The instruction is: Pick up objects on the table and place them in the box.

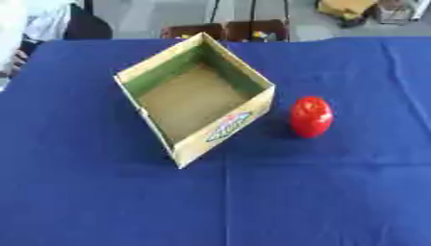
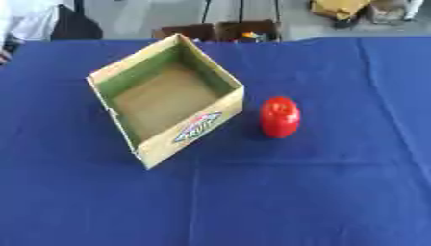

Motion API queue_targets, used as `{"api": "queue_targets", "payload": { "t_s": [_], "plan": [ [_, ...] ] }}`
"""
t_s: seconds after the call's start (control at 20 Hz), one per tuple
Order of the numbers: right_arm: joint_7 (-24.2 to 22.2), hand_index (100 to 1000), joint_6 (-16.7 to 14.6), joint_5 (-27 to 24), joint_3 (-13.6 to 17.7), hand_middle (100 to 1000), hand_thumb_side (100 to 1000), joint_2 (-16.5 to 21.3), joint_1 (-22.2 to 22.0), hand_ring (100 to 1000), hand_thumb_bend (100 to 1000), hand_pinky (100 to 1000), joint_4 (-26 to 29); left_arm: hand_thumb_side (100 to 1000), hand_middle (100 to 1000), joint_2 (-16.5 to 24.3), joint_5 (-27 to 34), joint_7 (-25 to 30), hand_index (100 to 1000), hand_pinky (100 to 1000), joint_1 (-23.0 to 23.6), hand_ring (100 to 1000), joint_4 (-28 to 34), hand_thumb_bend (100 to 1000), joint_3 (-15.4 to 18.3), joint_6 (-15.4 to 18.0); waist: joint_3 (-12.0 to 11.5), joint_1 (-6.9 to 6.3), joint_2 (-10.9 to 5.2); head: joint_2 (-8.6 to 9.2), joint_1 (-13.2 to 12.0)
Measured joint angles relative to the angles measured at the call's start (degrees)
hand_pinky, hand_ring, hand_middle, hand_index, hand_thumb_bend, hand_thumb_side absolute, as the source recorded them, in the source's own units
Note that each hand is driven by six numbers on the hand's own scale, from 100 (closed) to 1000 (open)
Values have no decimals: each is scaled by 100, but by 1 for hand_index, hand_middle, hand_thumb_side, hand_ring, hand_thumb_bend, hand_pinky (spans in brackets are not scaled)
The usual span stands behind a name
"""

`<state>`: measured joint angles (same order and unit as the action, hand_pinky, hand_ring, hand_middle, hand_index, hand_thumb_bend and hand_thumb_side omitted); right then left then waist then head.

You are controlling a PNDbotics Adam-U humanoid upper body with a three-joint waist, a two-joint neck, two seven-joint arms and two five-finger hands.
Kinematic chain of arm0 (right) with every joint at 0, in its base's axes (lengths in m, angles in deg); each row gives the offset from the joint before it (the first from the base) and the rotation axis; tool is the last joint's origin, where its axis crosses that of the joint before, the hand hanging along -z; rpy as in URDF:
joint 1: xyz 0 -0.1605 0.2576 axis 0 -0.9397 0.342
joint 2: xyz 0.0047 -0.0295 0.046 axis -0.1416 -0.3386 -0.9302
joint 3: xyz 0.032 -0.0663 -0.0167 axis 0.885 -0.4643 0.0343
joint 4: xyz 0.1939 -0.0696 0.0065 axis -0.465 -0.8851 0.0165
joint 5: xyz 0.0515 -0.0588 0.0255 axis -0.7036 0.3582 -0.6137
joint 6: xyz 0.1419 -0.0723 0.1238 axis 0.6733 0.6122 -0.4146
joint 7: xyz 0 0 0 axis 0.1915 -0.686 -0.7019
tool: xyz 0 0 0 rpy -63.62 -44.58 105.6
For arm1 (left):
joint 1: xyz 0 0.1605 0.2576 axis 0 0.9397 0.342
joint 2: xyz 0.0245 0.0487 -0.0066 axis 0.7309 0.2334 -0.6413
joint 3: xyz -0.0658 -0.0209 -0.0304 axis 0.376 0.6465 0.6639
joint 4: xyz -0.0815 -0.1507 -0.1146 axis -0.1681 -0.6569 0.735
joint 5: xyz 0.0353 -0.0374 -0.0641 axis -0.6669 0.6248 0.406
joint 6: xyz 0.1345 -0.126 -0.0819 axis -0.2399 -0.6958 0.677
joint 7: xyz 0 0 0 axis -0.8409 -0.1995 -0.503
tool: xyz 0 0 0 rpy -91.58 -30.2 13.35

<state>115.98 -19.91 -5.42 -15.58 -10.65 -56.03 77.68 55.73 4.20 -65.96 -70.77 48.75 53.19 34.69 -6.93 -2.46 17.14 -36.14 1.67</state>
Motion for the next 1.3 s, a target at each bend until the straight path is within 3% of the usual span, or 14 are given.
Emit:
{"api": "queue_targets", "payload": {
  "t_s": [0.55, 0.8, 1.0, 1.3],
  "plan": [
    [-22, 813, 20, 0, 0, 710, 563, 0, 2, 665, 174, 638, 0, 1000, 814, 1, 0, 1, 876, 633, -6, 832, 0, 100, 0, 1, 0, 0, 0, 45, 83],
    [-262, 844, 271, 37, -31, 743, 681, 128, 152, 695, 250, 662, -2, 1000, 815, 5, 0, 2, 876, 633, -6, 832, 0, 100, 0, 2, 0, 0, 0, 45, 134],
    [-550, 856, 560, 244, -342, 785, 776, 504, 464, 734, 297, 699, -242, 1000, 815, 7, 3, 9, 876, 634, -7, 833, 0, 100, -3, -4, -22, 3, -2, 45, 168],
    [-1016, 889, 1026, 705, -1072, 841, 841, 1123, 948, 789, 302, 754, -954, 1000, 814, 8, 23, 53, 875, 634, -28, 832, 0, 100, -46, -6, -122, 46, -6, 43, 273]
  ]
}}
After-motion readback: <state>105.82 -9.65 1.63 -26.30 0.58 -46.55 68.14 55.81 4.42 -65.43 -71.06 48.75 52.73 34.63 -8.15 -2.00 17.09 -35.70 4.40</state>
